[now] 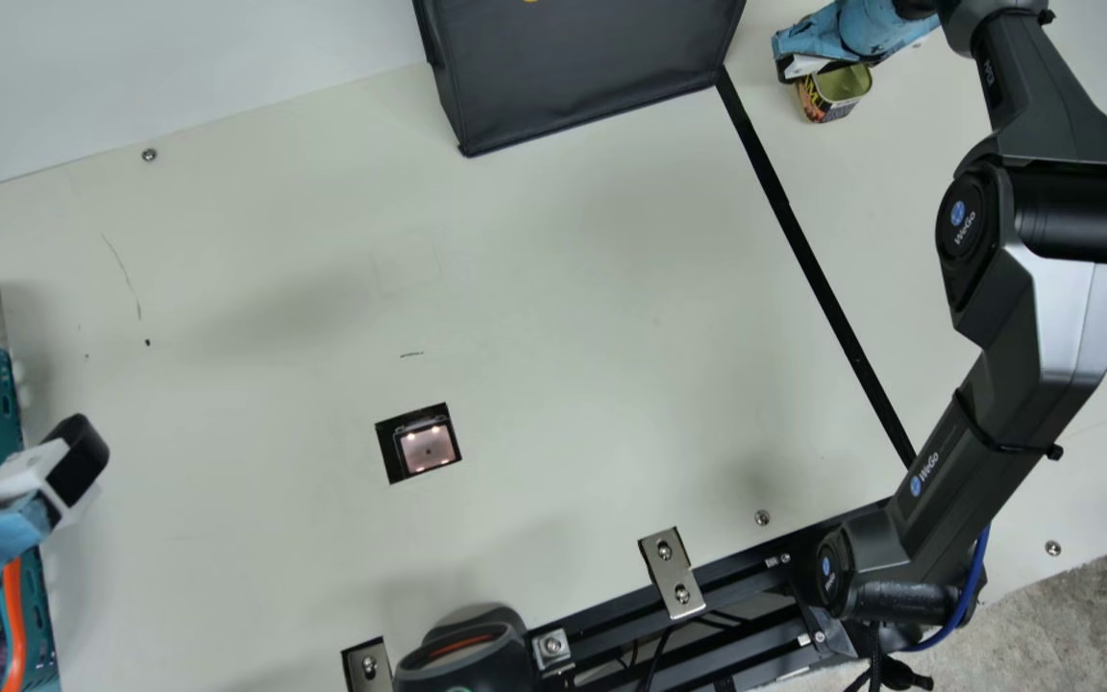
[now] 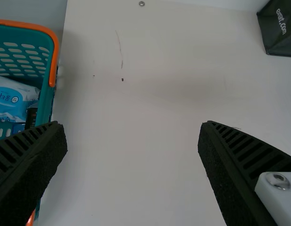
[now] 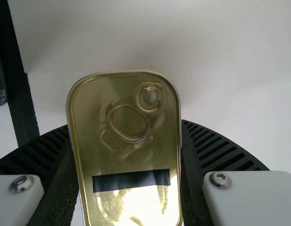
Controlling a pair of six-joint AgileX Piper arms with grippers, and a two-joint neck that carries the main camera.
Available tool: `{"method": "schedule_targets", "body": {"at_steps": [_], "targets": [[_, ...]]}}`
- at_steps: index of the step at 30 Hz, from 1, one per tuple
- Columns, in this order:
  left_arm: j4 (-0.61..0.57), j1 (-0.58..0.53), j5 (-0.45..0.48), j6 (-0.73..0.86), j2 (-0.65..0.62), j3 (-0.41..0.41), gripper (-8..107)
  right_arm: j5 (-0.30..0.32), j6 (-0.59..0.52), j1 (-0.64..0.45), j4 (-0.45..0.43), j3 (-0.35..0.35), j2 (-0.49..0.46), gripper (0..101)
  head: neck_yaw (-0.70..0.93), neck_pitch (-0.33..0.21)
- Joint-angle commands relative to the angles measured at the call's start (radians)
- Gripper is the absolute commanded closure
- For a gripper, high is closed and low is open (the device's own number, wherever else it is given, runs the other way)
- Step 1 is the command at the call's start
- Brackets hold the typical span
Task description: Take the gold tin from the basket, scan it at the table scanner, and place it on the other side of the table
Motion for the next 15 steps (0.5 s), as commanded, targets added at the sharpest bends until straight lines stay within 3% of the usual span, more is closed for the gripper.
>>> {"method": "schedule_targets", "body": {"at_steps": [1,2,15], "targets": [[0.0,0.0,0.0,0.0,0.0,0.0,9,-0.005,-0.003,0.0,0.005,0.009,-0.001,101,-0.002,-0.03],[0.0,0.0,0.0,0.0,0.0,0.0,9,-0.008,-0.004,-0.001,0.007,0.014,-0.002,101,-0.002,-0.03],[0.0,0.0,0.0,0.0,0.0,0.0,9,-0.028,-0.009,-0.001,0.015,0.046,-0.008,58,-0.002,-0.03]]}}
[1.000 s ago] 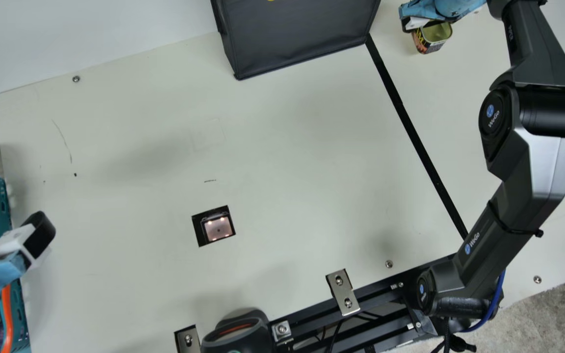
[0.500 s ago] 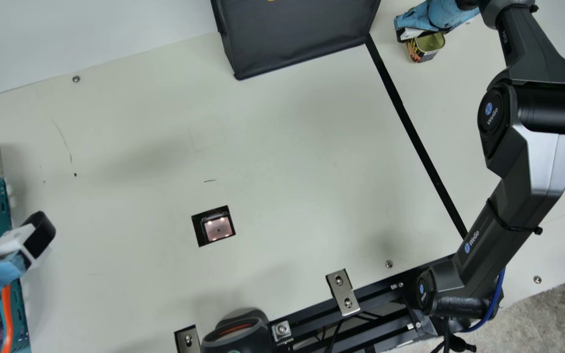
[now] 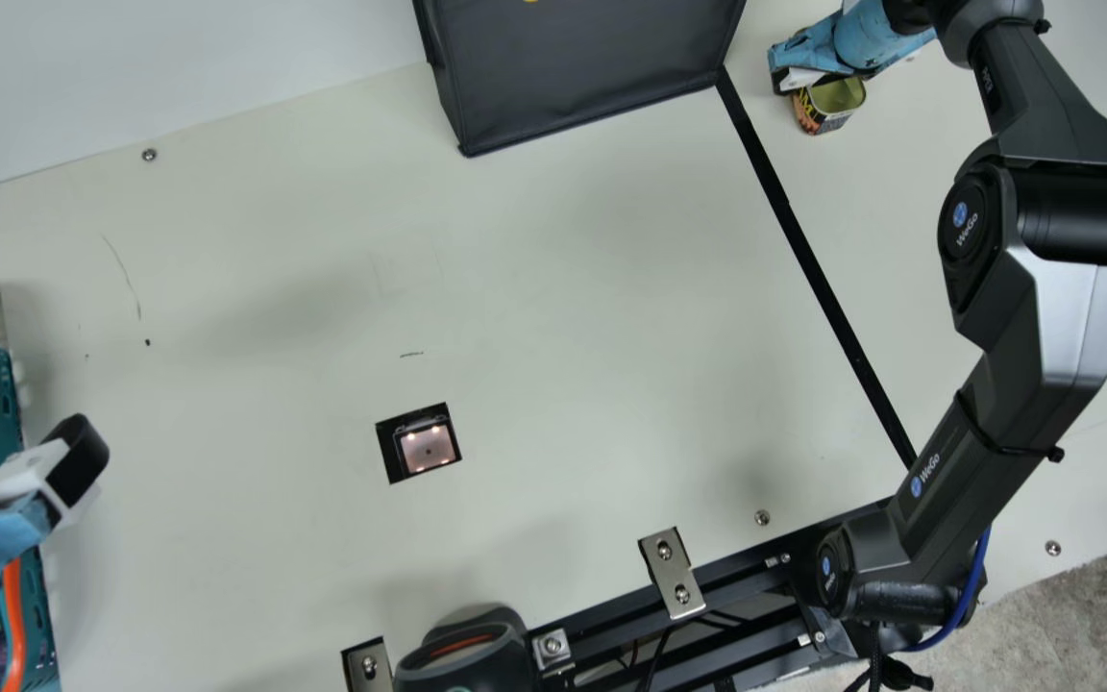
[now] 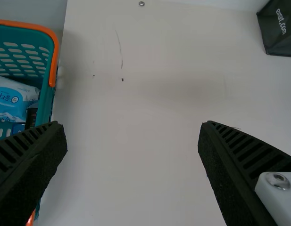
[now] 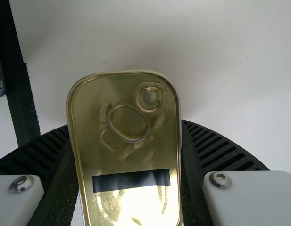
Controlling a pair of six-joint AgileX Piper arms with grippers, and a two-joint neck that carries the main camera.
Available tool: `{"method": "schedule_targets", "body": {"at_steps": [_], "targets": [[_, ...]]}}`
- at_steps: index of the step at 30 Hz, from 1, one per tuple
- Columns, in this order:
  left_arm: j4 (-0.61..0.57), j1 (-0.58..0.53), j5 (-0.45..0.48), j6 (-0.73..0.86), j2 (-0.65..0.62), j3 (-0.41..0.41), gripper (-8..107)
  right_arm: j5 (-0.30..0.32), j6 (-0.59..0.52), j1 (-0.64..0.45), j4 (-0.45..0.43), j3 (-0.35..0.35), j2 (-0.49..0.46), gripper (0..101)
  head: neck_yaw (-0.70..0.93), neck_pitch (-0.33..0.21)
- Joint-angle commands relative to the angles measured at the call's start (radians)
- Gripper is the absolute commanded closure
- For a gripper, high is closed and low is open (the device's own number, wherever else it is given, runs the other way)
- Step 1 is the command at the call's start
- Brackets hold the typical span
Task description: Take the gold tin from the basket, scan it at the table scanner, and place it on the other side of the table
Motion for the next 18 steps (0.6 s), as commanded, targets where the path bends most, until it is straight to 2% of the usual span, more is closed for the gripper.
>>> {"method": "schedule_targets", "body": {"at_steps": [1,15,18], "targets": [[0.0,0.0,0.0,0.0,0.0,0.0,9,0.001,0.002,0.0,-0.003,0.003,-0.001,55,-0.002,-0.029],[0.0,0.0,0.0,0.0,0.0,0.0,9,-0.016,0.008,-0.005,-0.008,0.037,-0.028,8,-0.002,-0.029],[0.0,0.0,0.0,0.0,0.0,0.0,9,-0.025,0.018,-0.005,-0.013,0.055,-0.059,6,-0.002,-0.029]]}}
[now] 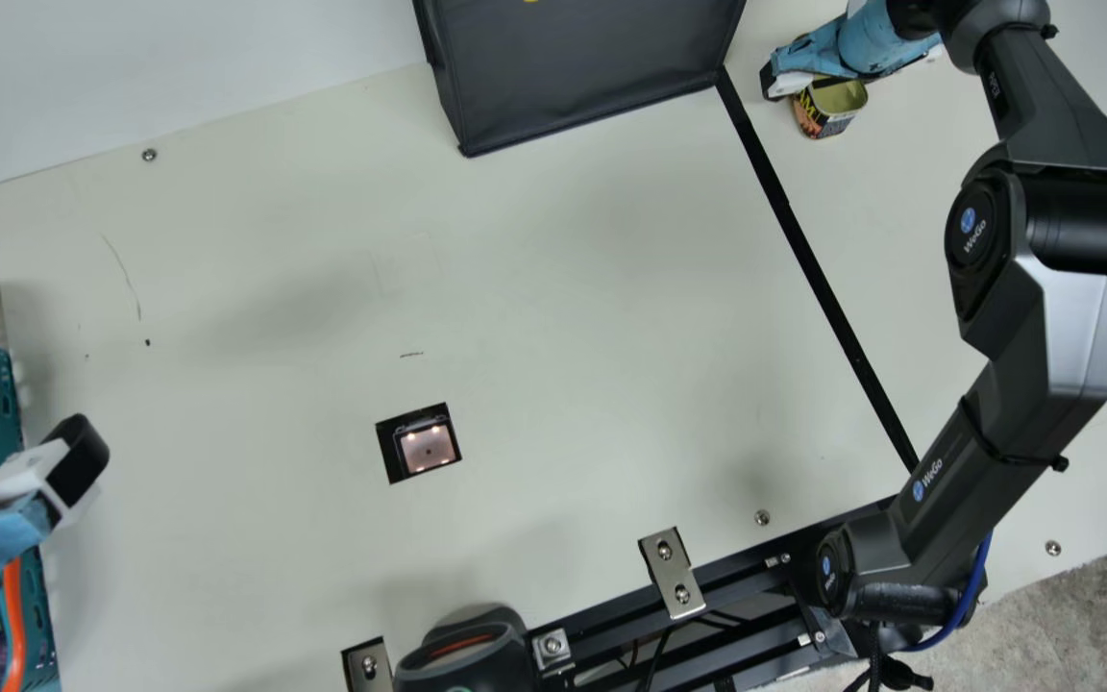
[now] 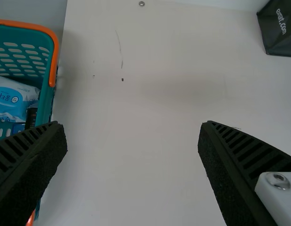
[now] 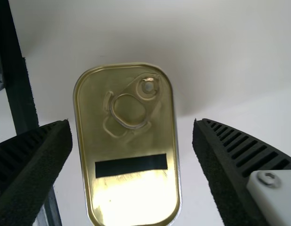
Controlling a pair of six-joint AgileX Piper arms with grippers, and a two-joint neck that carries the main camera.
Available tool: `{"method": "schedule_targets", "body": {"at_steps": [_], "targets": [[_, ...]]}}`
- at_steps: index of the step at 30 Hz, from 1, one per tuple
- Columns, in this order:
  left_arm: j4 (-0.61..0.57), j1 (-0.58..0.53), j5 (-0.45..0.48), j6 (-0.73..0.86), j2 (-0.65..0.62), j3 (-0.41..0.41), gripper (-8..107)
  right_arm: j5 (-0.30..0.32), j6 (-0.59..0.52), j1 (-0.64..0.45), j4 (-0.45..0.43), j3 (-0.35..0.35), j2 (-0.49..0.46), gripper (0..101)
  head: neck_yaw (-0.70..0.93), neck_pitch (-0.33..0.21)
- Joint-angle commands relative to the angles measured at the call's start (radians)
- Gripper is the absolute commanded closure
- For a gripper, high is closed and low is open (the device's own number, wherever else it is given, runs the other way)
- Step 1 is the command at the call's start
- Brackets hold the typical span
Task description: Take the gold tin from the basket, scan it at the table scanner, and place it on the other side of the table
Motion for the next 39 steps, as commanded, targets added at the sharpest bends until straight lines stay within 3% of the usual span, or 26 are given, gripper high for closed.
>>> {"method": "schedule_targets", "body": {"at_steps": [1,8,20,27,34,35,39], "targets": [[0.0,0.0,0.0,0.0,0.0,0.0,9,-0.006,0.007,0.001,-0.005,0.014,-0.024,6,-0.002,-0.029],[0.0,0.0,0.0,0.0,0.0,0.0,9,-0.028,0.059,0.019,-0.038,0.102,-0.151,6,-0.002,-0.029],[0.0,0.0,0.0,0.0,0.0,0.0,9,-0.046,0.227,0.087,-0.122,0.338,-0.47,6,-0.002,-0.029],[0.0,0.0,0.0,0.0,0.0,0.0,9,-0.014,0.347,0.143,-0.182,0.475,-0.683,6,-0.002,-0.029],[0.0,0.0,0.0,0.0,0.0,0.0,9,0.059,0.493,0.22,-0.25,0.589,-0.898,6,-0.002,-0.029],[0.009,0.003,0.017,0.002,-0.012,-0.017,9,0.053,0.441,0.215,-0.232,0.562,-0.827,6,0.021,-0.029],[0.046,0.013,0.086,0.009,-0.06,-0.087,9,0.096,0.415,0.246,-0.213,0.549,-0.897,6,0.114,-0.029]]}}
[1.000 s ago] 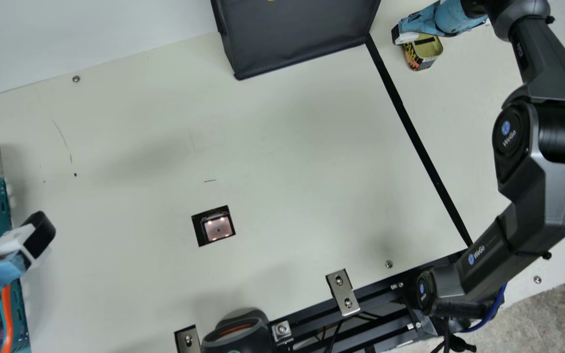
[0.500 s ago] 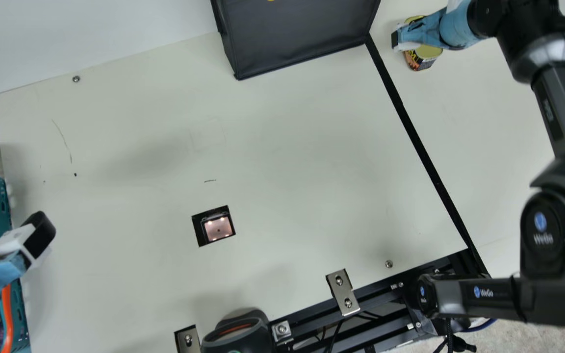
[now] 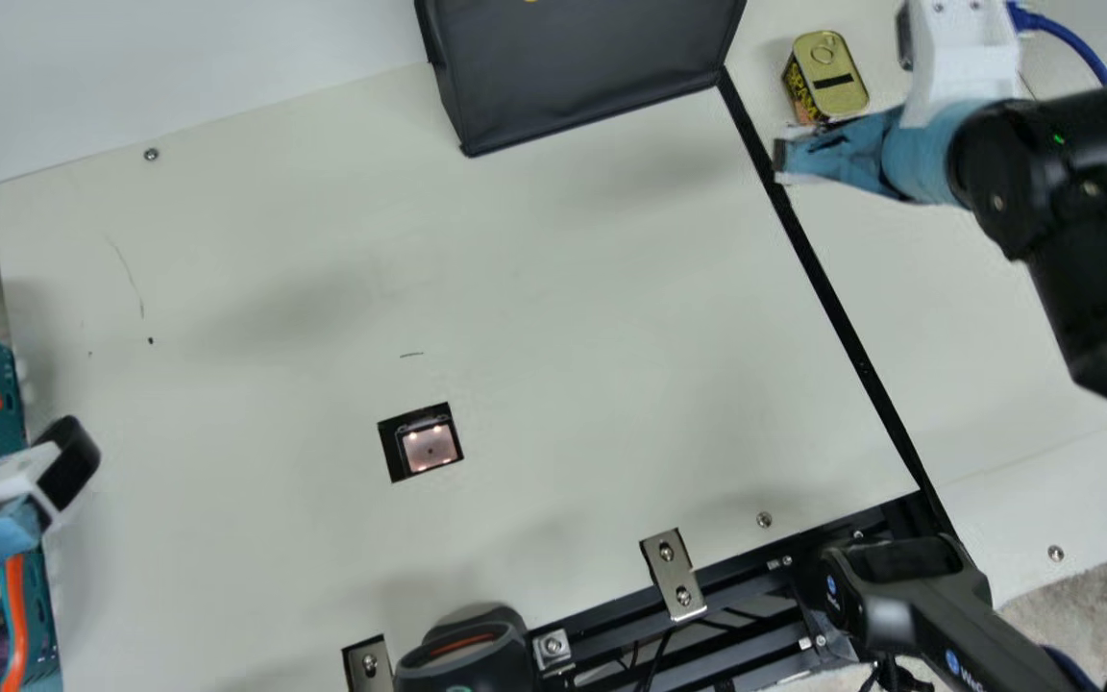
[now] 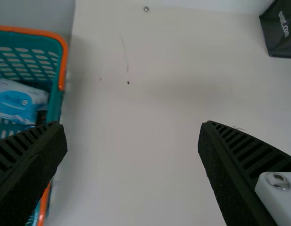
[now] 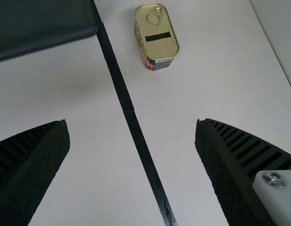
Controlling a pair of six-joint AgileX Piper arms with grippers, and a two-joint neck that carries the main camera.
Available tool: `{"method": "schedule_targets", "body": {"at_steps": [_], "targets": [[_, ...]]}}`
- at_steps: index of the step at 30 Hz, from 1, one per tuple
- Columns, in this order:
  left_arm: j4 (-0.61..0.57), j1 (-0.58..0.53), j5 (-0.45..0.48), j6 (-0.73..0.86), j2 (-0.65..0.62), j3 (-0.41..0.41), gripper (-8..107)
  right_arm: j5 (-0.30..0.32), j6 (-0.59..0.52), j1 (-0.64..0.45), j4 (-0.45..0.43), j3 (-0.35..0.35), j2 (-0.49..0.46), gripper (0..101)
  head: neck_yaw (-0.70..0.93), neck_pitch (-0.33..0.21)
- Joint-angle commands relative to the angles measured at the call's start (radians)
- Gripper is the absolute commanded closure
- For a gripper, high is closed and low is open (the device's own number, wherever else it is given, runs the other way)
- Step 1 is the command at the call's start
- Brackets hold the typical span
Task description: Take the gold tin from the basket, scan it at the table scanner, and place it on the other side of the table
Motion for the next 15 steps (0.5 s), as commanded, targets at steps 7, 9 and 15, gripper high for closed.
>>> {"method": "schedule_targets", "body": {"at_steps": [7,9,15], "targets": [[0.076,0.018,0.155,0.016,-0.099,-0.154,9,0.087,-0.127,0.06,0.061,-0.055,-0.119,6,0.226,-0.03],[0.095,0.023,0.19,0.02,-0.123,-0.189,9,0.108,-0.14,0.076,0.071,-0.061,-0.154,6,0.273,-0.03],[0.095,0.022,0.191,0.02,-0.125,-0.189,9,0.172,-0.179,0.121,0.099,-0.08,-0.259,6,0.296,-0.03]]}}
